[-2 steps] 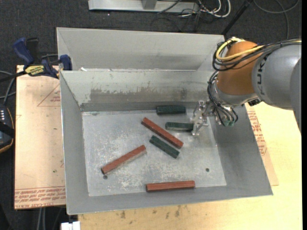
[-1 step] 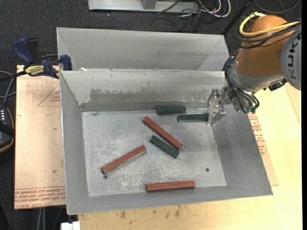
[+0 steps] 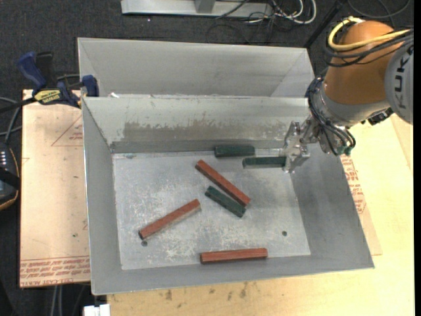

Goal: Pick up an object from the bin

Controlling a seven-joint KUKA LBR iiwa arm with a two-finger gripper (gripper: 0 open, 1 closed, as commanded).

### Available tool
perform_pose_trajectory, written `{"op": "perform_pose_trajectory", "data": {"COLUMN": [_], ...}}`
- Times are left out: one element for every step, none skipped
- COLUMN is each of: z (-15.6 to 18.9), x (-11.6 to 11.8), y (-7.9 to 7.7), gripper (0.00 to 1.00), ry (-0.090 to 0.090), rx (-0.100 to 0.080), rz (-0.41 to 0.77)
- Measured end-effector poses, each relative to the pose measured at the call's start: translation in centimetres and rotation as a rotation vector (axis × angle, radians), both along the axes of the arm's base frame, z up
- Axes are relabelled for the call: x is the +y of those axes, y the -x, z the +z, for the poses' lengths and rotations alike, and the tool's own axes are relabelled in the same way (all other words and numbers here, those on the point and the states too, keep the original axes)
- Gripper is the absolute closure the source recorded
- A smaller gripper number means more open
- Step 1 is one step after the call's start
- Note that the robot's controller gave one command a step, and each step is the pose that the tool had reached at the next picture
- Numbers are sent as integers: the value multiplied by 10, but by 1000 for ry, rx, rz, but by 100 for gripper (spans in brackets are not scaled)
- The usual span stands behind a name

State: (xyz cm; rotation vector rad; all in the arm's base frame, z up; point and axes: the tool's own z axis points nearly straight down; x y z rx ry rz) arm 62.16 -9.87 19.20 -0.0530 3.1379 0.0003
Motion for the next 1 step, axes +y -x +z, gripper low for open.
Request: {"op": "perform_pose_trajectory", "data": {"z": [86], "x": [-23], "y": [-8], "gripper": [100], "ry": [1], "rx": [-2], "rz": [468]}}
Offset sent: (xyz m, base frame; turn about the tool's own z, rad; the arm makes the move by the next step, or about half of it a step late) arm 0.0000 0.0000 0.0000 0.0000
